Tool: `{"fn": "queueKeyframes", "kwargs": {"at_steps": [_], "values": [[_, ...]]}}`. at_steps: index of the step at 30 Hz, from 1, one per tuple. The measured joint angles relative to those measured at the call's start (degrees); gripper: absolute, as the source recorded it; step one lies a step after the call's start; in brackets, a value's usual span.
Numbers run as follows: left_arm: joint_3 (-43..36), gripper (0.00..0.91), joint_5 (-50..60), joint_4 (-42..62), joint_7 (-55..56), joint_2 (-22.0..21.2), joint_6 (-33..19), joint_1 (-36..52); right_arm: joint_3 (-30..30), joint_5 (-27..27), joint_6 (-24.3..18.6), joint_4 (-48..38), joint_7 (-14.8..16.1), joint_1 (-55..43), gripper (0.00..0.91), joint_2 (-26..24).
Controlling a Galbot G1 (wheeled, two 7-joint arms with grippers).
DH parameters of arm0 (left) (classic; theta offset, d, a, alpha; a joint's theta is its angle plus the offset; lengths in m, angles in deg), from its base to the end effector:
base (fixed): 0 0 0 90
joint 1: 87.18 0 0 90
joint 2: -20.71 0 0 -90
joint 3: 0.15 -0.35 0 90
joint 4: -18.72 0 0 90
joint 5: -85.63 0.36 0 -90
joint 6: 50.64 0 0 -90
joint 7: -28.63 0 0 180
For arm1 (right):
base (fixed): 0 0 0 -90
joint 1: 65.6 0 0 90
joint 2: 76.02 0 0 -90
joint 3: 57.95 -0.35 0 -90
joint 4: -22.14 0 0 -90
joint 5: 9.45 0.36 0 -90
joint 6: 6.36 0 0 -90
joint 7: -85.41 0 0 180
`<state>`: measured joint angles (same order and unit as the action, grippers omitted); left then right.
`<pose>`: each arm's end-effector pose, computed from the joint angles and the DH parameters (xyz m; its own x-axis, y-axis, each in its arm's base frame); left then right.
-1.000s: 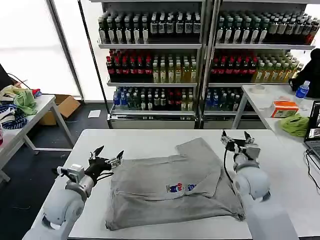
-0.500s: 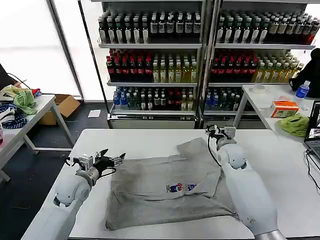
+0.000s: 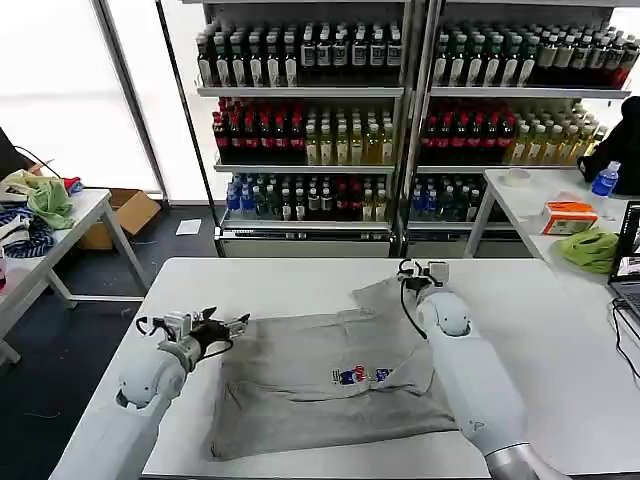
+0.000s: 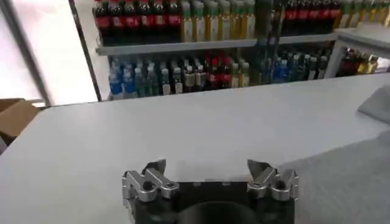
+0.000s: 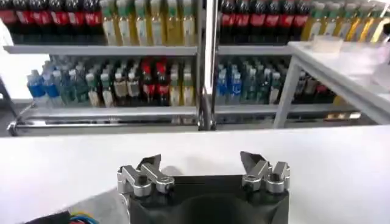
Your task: Fold and organize the clothes.
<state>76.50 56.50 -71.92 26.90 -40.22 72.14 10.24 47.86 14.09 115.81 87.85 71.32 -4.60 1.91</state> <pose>0.3916 0.0955 -0.2947 -0.8299 0.1991 0.5211 0.2321 0.9727 -0.0020 0.5213 -0.0167 -0.2893 -0.8555 0.0585 0.5145 0.0510 0.9983 -0.0287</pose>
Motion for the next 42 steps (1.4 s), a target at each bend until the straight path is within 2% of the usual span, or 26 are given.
{"fn": "queueKeyframes", "kwargs": {"at_steps": [9,11,12,13,14,15,16,17,42], "values": [[0.15,0.887,0.49,1.35,-0.11,-0.36,0.14,-0.03,0.32,-1.29,-0.36,-2.42,0.67,-0.59,0.907,1.63],[0.19,0.584,0.64,1.66,-0.18,-0.51,0.15,-0.10,0.44,-1.67,-0.43,-2.71,0.66,-0.58,0.907,2.00],[0.19,0.232,0.69,1.81,-0.28,-0.58,0.15,-0.15,0.52,-1.85,-0.43,-2.75,0.65,-0.54,0.907,2.16],[0.21,0.081,0.76,1.92,-0.31,-0.65,0.15,-0.16,0.57,-2.03,-0.43,-2.79,0.62,-0.48,0.907,2.30],[0.23,0.040,0.81,1.98,-0.36,-0.74,0.12,-0.21,0.61,-2.15,-0.40,-2.79,0.55,-0.42,0.826,2.37],[0.22,0.010,0.88,2.01,-0.44,-0.85,0.08,-0.29,0.64,-2.26,-0.35,-2.77,0.45,-0.30,0.494,2.42],[0.23,0.010,0.98,2.01,-0.53,-0.89,0.07,-0.34,0.67,-2.35,-0.34,-2.69,0.37,-0.13,0.131,2.45],[0.22,0.010,1.08,1.98,-0.64,-0.91,0.06,-0.41,0.70,-2.44,-0.34,-2.57,0.27,0.04,0.000,2.45],[0.16,0.000,2.81,-0.16,-1.22,-2.62,-1.00,-2.79,-2.24,-2.06,-0.23,5.88,-0.95,7.96,0.000,0.56]]}}
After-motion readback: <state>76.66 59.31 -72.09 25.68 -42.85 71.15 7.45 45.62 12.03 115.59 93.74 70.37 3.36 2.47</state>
